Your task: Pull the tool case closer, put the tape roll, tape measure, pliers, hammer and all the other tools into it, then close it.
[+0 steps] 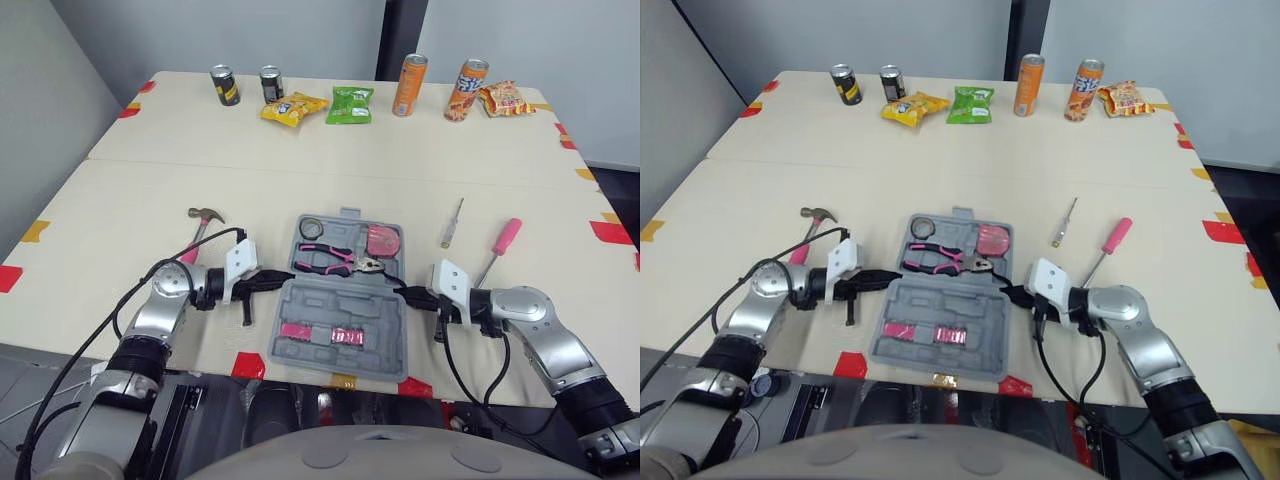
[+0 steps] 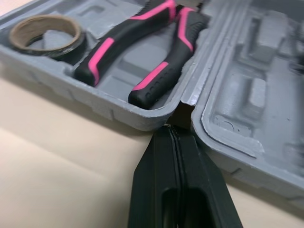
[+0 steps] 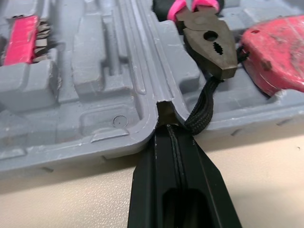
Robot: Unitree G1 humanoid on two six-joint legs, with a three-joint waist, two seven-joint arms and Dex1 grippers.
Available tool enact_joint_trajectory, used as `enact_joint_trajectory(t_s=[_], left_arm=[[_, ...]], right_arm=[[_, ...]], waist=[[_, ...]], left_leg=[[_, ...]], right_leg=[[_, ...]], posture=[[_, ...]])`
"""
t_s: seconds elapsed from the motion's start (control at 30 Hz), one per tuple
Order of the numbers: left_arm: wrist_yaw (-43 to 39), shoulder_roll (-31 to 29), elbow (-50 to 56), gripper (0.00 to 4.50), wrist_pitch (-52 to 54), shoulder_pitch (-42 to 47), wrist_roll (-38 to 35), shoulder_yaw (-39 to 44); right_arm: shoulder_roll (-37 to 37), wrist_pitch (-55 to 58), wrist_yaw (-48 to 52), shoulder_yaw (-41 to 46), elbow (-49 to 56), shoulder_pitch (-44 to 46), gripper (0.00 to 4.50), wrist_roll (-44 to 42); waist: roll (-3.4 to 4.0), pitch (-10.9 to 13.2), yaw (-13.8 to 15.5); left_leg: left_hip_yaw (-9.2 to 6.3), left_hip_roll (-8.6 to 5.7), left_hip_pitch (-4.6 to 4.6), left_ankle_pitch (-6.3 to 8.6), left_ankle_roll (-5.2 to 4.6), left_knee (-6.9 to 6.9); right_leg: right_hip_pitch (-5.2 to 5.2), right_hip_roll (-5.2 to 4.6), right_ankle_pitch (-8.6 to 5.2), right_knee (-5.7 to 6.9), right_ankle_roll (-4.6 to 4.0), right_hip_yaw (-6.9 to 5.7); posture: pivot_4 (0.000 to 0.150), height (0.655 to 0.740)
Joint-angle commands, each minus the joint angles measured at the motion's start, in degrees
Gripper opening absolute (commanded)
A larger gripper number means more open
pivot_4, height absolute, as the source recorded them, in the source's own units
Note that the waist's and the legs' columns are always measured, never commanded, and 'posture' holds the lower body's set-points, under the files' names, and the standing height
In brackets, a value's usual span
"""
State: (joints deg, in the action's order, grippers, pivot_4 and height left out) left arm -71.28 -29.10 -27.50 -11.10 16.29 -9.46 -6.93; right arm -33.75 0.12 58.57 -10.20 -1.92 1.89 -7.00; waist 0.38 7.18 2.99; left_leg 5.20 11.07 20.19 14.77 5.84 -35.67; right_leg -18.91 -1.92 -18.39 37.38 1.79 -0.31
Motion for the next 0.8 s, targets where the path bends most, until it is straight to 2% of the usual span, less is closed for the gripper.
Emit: enact_joint_trajectory(t_s=[0.03,0.8], left_arm=[[-0.42,1.88,0.37,0.04,-1.52,1.44,0.14,-1.58],[-0.16,2.69,-0.83,0.04,-1.22,2.78,0.73,-1.33]], right_arm=[[1.43,-1.22,-0.21,-0.98,1.95,1.33,0.00,-0.52],[3.19,-2.15,-1.75,-0.65,-0.13,2.87,0.00,0.89]], waist=[[0.00,0.00,0.01],[0.00,0.00,-0.07]], left_leg=[[0.00,0.00,0.00,0.00,0.01,0.00],[0.00,0.00,-0.04,0.00,0.01,-0.01]], right_leg=[[0.00,0.00,0.00,0.00,0.00,0.01],[0.01,-0.01,0.01,0.02,0.01,0.01]], posture=[[0.150,0.7400],[0.150,0.7400]])
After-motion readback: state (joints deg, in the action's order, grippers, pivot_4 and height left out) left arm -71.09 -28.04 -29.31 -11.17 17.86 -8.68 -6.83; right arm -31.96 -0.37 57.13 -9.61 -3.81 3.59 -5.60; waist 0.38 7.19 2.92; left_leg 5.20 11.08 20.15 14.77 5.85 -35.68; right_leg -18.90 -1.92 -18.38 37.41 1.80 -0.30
